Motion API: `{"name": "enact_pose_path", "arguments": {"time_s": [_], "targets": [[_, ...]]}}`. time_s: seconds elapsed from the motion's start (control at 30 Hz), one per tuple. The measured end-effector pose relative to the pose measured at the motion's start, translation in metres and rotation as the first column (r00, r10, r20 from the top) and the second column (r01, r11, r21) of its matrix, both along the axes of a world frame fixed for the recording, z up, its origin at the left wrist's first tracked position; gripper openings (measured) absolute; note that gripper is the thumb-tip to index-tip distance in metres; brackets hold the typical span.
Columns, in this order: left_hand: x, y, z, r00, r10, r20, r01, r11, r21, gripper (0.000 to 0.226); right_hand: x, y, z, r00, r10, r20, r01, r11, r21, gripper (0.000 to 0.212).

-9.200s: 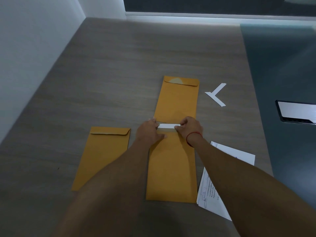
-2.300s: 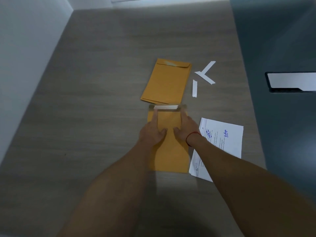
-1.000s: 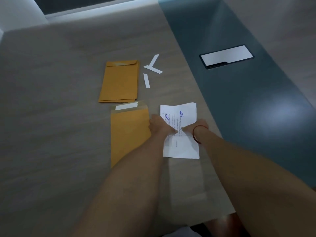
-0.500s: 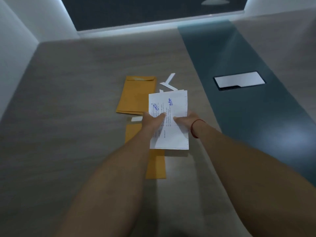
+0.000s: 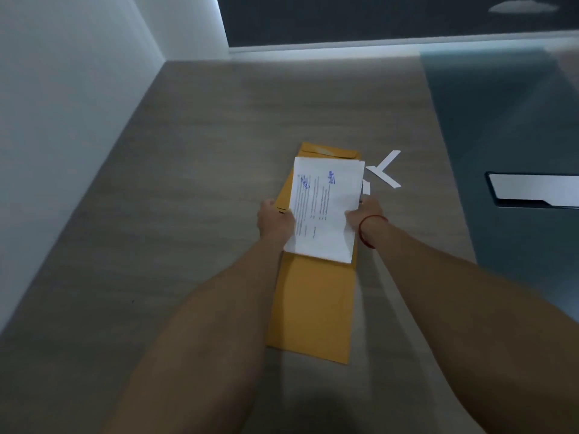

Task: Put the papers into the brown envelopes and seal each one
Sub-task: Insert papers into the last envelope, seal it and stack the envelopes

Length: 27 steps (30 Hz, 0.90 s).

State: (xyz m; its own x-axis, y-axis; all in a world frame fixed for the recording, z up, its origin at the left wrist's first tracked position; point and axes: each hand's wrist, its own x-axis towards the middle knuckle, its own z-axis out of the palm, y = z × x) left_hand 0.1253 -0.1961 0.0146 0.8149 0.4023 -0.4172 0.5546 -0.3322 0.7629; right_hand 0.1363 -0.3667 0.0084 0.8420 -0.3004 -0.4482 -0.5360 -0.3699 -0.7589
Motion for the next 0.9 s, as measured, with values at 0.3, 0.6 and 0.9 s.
{"name": "enact_pose_path", "arguments": {"time_s": [0.3,0.6,0.9], "targets": [[-0.013,0.0,-0.024,0.756,-0.622,-0.205,0.649,0.752,0.114,0.027,0.025,-0.014,-0.006,0.968,-0.21,0.141,0.204,0.977,0.057,0.029],[-0.01,-0.018,-0.033,0.654,-0.68,-0.333,0.757,0.593,0.275,0.052,0.02,-0.015,-0.02,0.959,-0.268,0.091,0.243,0.945,0.221,0.032],[-0.008,-0.019,-0.033,0.634,-0.722,-0.277,0.773,0.579,0.261,0.034,0.005,-0.012,-0.027,0.991,-0.117,0.063,0.106,0.983,0.153,0.031]]}}
